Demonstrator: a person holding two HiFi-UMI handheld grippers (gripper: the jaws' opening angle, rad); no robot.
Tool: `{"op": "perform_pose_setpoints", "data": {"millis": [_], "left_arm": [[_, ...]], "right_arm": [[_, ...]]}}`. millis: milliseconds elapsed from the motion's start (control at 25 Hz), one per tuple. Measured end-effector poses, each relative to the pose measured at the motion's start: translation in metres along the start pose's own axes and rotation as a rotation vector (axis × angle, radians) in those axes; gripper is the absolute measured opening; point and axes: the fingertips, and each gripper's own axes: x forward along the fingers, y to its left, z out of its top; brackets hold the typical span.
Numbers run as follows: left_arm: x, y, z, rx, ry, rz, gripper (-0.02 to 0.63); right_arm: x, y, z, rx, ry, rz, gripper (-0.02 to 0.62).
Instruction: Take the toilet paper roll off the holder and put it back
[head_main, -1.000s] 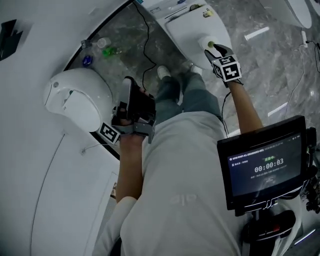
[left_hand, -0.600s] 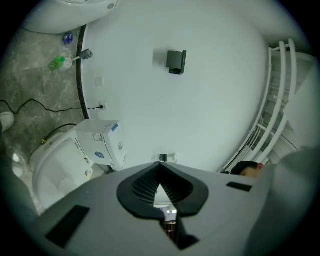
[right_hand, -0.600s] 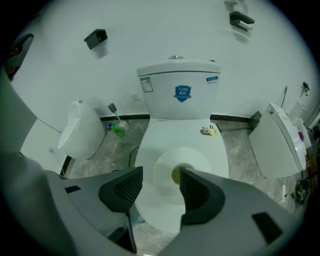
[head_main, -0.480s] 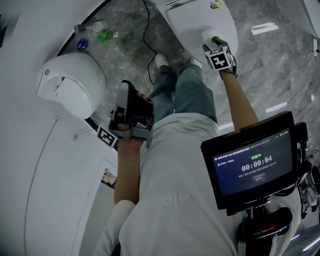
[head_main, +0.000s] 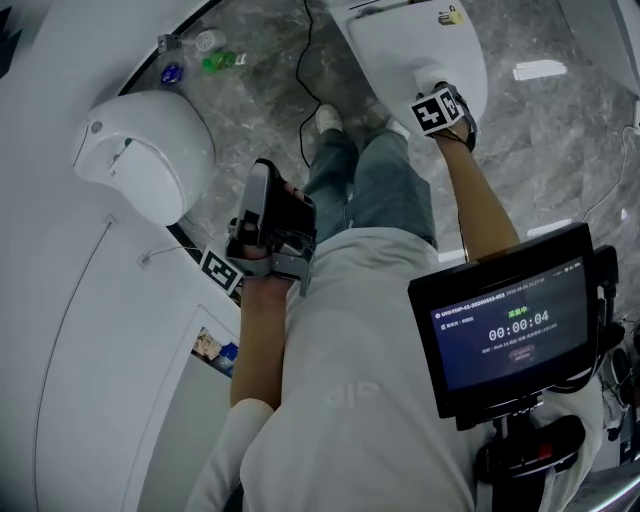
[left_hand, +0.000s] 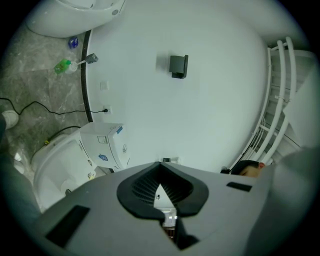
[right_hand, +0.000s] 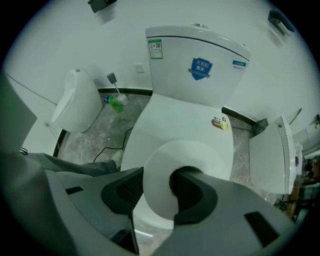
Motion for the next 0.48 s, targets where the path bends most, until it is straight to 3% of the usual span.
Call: {"op": "perform_pose_setpoints", "data": {"millis": [240, 480], "left_arm": [[-0.004, 0.001, 0.002, 0.004, -0.032, -0.012, 0.005], [-0.005, 0.003, 0.007, 0.018, -0.077, -0.047, 0.005]], "right_arm": [[0.003, 0.005, 0.013, 0.014, 0.02, 0.058, 0.172], [-0.011, 0.023, 0.066, 0.001, -0.069, 0.12, 0.17]]}}
